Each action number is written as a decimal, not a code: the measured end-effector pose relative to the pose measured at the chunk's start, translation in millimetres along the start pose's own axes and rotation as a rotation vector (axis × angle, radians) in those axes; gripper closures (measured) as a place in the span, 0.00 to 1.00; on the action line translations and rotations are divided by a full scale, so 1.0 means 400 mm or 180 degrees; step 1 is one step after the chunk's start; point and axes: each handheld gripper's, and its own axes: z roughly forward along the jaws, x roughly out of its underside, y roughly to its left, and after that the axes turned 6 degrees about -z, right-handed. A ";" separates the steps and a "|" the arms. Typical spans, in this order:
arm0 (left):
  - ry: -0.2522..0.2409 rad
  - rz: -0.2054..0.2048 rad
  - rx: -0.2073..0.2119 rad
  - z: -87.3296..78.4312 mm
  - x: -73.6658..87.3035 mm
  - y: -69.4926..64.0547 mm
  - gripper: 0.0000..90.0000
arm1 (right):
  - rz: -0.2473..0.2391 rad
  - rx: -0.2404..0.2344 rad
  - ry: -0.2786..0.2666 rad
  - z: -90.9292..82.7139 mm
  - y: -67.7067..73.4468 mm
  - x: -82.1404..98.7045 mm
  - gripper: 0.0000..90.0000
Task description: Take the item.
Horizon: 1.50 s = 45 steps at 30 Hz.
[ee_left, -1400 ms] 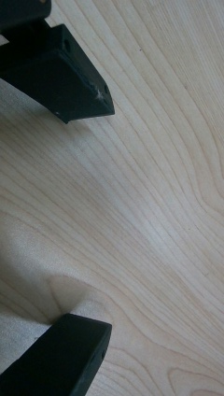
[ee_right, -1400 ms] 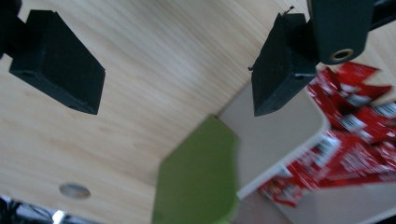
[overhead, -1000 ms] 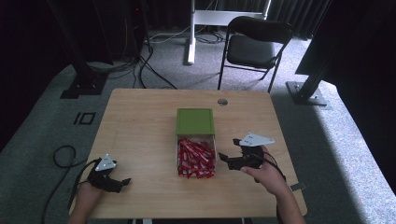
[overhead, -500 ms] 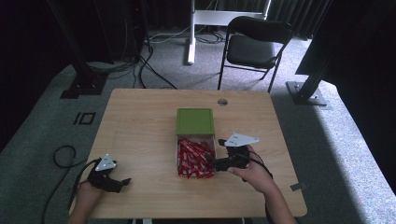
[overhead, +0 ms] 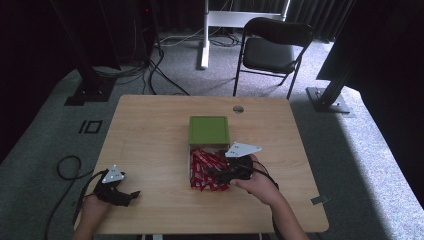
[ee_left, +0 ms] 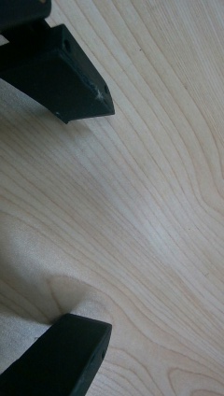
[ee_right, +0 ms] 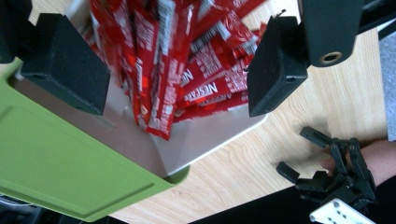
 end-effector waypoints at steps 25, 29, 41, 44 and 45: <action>-0.0002 0.0005 -0.0003 0.000 0.000 0.000 0.01 | 0.0121 0.0294 0.0457 0.108 0.020 -0.038 0.66; -0.0001 0.0004 -0.0003 0.000 0.000 0.000 0.02 | 0.0200 0.0437 0.0549 0.126 0.020 -0.041 0.71; -0.0002 0.0004 -0.0003 0.000 0.000 0.000 0.01 | 0.0267 0.0528 0.0788 0.166 0.035 -0.036 0.71; -0.0002 0.0005 -0.0003 0.000 0.000 0.000 0.01 | 0.0258 0.0537 0.0833 0.169 0.040 -0.038 0.70; -0.0002 0.0005 -0.0003 0.000 0.000 0.000 0.01 | 0.0301 0.0549 0.0891 0.178 0.036 -0.033 0.70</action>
